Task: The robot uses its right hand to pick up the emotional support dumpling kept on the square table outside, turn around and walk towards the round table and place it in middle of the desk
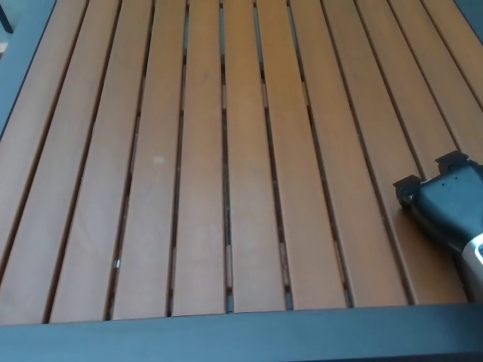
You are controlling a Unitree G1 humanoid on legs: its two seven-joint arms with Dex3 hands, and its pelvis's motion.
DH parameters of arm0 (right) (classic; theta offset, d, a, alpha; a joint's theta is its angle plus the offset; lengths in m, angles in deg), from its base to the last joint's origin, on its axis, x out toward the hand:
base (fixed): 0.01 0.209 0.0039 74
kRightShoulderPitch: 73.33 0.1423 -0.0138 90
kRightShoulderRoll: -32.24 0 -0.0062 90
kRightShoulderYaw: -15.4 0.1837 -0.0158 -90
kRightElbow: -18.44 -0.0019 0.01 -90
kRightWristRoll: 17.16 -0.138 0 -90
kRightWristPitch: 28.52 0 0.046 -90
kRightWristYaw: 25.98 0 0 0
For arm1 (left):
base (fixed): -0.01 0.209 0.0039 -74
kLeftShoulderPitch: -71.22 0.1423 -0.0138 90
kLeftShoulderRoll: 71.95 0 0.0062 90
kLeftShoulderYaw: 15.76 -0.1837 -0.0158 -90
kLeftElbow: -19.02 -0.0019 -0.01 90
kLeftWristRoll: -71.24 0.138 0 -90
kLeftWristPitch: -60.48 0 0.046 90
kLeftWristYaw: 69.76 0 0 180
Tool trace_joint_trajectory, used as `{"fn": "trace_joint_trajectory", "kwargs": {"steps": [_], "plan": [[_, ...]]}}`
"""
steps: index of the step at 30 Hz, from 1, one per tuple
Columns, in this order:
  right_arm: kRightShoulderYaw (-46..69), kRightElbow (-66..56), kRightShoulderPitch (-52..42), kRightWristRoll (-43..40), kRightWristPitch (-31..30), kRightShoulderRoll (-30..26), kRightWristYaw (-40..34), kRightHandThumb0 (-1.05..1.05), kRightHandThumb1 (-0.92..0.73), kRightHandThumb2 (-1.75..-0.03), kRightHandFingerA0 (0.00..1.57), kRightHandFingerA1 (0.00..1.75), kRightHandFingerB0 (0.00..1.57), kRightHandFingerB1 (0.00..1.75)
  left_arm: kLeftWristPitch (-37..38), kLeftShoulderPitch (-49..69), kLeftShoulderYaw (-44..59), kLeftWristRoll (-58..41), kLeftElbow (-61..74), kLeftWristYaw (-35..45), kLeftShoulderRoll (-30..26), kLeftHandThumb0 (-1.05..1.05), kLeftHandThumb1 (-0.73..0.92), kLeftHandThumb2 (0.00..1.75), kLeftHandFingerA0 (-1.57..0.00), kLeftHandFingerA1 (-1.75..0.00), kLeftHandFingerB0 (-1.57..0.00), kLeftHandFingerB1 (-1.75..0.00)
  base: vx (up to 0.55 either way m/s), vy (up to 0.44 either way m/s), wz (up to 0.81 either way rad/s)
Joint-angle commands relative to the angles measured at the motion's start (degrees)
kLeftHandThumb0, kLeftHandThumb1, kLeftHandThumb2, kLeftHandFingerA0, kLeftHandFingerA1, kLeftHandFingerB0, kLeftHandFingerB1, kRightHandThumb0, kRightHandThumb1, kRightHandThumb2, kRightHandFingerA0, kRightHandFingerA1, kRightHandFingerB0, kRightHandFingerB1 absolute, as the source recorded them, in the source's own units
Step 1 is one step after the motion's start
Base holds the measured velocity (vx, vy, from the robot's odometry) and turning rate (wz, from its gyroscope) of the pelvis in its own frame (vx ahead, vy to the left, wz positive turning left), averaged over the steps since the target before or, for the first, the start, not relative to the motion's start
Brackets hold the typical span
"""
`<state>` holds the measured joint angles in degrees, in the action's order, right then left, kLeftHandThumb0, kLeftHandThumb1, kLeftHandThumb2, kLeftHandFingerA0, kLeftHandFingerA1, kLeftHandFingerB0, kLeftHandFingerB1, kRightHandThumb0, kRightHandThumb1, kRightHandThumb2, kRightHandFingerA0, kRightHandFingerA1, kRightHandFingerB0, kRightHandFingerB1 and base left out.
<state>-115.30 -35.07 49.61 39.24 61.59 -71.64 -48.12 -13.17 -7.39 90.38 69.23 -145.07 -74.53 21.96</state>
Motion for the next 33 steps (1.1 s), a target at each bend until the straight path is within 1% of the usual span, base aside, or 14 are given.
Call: {"fn": "trace_joint_trajectory", "kwargs": {"steps": [1, 9, 10, 11, 12, 15, 16, 17, 18, 20, 21, 24, 29, 33], "plan": [[8.63, -4.33, -4.16, -10.44, 16.83, 2.81, -15.64, -0.09, -0.57, -0.91, 0.87, 1.64, 0.73, 1.47, 5.54, 1.08, -1.22, 1.67, 0.51, -1.79, -1.47, -0.27, 0.55, 0.55, -0.79, -0.8, -0.83, -0.65, 0.0, 0.0, 0.0], [20.34, -10.94, -7.53, -20.19, 26.18, 5.16, -17.94, -0.01, -0.58, -1.02, 0.89, 1.69, 0.72, 1.5, 6.11, 1.41, -1.65, 1.46, 0.38, -1.07, -1.75, -0.28, 0.57, 0.56, -0.78, -0.81, -0.82, -0.65, 0.0, 0.0, 0.0], [22.08, -12.73, -8.07, -20.86, 27.58, 5.04, -18.46, -0.04, -0.58, -1.01, 0.91, 1.66, 0.75, 1.45, 6.1, 1.47, -1.75, 1.52, 0.3, -1.25, -1.76, -0.32, 0.41, 0.84, -0.79, -0.86, -0.82, -0.78, 0.0, 0.0, 0.0], [22.98, -14.08, -8.4, -20.76, 27.91, 4.87, -18.21, -0.04, -0.58, -1.01, 0.91, 1.66, 0.75, 1.45, 6.0, 1.46, -1.61, 1.28, 0.35, -1.47, -1.61, -0.32, 0.41, 0.84, -0.79, -0.86, -0.82, -0.78, 0.0, 0.0, 0.0], [23.49, -14.85, -8.56, -20.86, 28.11, 4.77, -17.85, -0.05, -0.58, -1.01, 0.91, 1.67, 0.75, 1.45, 5.91, 1.41, -1.66, 1.29, 0.35, -1.47, -1.66, -0.28, 0.57, 0.55, -0.79, -0.81, -0.84, -0.65, 0.0, 0.0, 0.0], [25.66, -18.97, -9.01, -18.75, 29.13, 3.33, -18.1, -0.12, -0.49, -1.04, 1.18, 1.39, 0.95, 1.26, 6.11, 1.25, -1.65, 1.19, 0.28, -1.43, -1.76, -0.33, 0.39, 0.83, -0.79, -0.85, -0.82, -0.79, 0.0, 0.0, 0.0], [26.0, -19.91, -8.55, -17.28, 30.04, 2.33, -18.96, -0.05, -0.47, -1.04, 1.18, 1.4, 0.96, 1.28, 6.05, 1.1, -1.36, 0.83, 0.25, -1.18, -1.72, -0.29, 0.53, 0.54, -0.78, -0.8, -0.87, -0.68, 0.0, 0.0, 0.0], [26.26, -20.37, -8.23, -16.33, 30.73, 1.76, -19.45, -0.05, -0.47, -1.04, 1.18, 1.4, 0.96, 1.28, 5.98, 0.99, -1.16, 0.57, 0.23, -0.99, -1.69, -0.29, 0.53, 0.54, -0.78, -0.8, -0.87, -0.68, 0.0, 0.0, 0.0], [26.93, -21.61, -7.02, -14.08, 33.42, 0.18, -21.33, -0.04, -0.5, -0.98, 0.83, 1.75, 0.67, 1.62, 6.21, 0.93, -0.77, 0.07, 0.26, -0.31, -1.75, -0.32, 0.4, 0.84, -0.79, -0.86, -0.81, -0.79, 0.0, 0.0, 0.0], [27.38, -21.88, -6.71, -13.38, 34.54, -0.07, -21.84, -0.04, -0.5, -0.98, 0.83, 1.75, 0.67, 1.62, 6.32, 0.94, -0.69, -0.04, 0.28, -0.1, -1.82, -0.32, 0.4, 0.84, -0.79, -0.86, -0.81, -0.79, 0.0, 0.0, 0.0], [27.92, -23.65, -6.58, -13.18, 34.97, -0.57, -21.37, -0.06, -0.46, -1.03, 0.84, 1.75, 0.66, 1.68, 6.06, 0.85, -0.97, 0.26, 0.24, -0.46, -1.87, -0.27, 0.58, 0.55, -0.78, -0.81, -0.82, -0.65, 0.0, 0.0, 0.0], [29.63, -29.04, -7.23, -13.64, 35.85, -1.21, -19.5, -0.05, -0.43, -1.09, 0.86, 1.75, 0.68, 1.68, 5.29, 0.48, -1.22, 0.56, 0.14, -1.14, -1.94, -0.26, 0.55, 0.56, -0.78, -0.81, -0.84, -0.67, 0.0, 0.0, 0.0], [32.47, -36.59, -11.14, -17.41, 37.06, 1.54, -17.61, -0.05, -0.47, -1.22, 0.9, 1.72, 0.77, 1.55, 5.12, -0.29, -0.85, 0.11, 0.14, -0.89, -2.03, -0.25, 0.58, 0.56, -0.78, -0.83, -0.82, -0.66, 0.0, 0.0, 0.0], [32.9, -44.9, -17.16, -27.25, 36.66, 7.97, -13.6, -0.03, -0.41, -1.3, 0.95, 1.61, 0.93, 1.22, 5.09, -1.14, -0.45, -0.31, 0.2, -0.65, -2.21, -0.21, 0.58, 0.59, -0.78, -0.82, -0.82, -0.69, 0.0, 0.0, 0.0]]}}
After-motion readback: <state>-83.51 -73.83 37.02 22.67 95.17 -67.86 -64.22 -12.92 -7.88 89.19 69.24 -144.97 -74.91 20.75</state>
